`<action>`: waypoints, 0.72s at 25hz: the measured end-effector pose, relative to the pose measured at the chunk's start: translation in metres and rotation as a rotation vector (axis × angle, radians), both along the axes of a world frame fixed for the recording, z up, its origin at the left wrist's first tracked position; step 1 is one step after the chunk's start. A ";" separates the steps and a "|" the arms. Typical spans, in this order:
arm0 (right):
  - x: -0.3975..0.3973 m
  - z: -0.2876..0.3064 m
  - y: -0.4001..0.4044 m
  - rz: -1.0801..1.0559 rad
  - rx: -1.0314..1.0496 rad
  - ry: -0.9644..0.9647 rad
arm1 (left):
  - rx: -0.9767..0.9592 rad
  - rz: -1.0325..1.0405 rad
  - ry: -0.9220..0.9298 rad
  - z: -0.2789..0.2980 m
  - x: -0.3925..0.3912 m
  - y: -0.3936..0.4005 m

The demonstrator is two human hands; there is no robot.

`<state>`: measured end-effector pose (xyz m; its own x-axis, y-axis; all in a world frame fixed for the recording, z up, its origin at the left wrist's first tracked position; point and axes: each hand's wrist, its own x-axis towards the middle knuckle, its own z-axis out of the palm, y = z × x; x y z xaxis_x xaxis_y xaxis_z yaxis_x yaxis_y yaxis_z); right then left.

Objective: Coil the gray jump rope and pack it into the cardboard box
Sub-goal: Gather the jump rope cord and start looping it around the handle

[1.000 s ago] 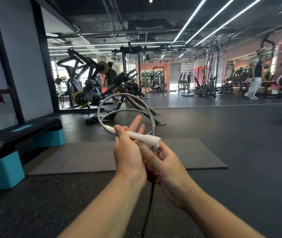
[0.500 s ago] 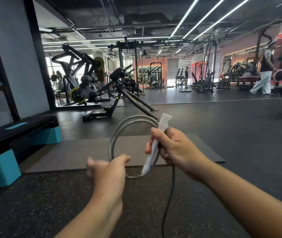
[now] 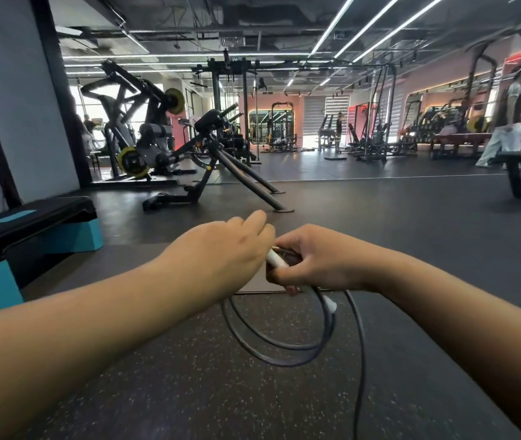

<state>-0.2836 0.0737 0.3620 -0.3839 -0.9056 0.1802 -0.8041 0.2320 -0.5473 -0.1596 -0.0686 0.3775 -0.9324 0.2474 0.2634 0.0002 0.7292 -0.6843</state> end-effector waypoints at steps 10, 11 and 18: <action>0.002 0.011 0.005 0.088 0.135 0.165 | 0.592 0.097 -0.331 0.009 -0.018 0.005; 0.000 0.012 0.008 0.071 0.149 0.161 | 0.655 0.074 -0.423 0.008 -0.019 0.002; -0.043 0.012 0.057 -0.176 0.171 -0.016 | 0.556 0.221 -0.490 0.013 0.006 -0.041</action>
<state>-0.3263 0.1307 0.3739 -0.5396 -0.8416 0.0227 -0.7350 0.4578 -0.5002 -0.1538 -0.1095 0.3903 -0.9870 -0.0058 -0.1606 0.0229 0.9840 -0.1767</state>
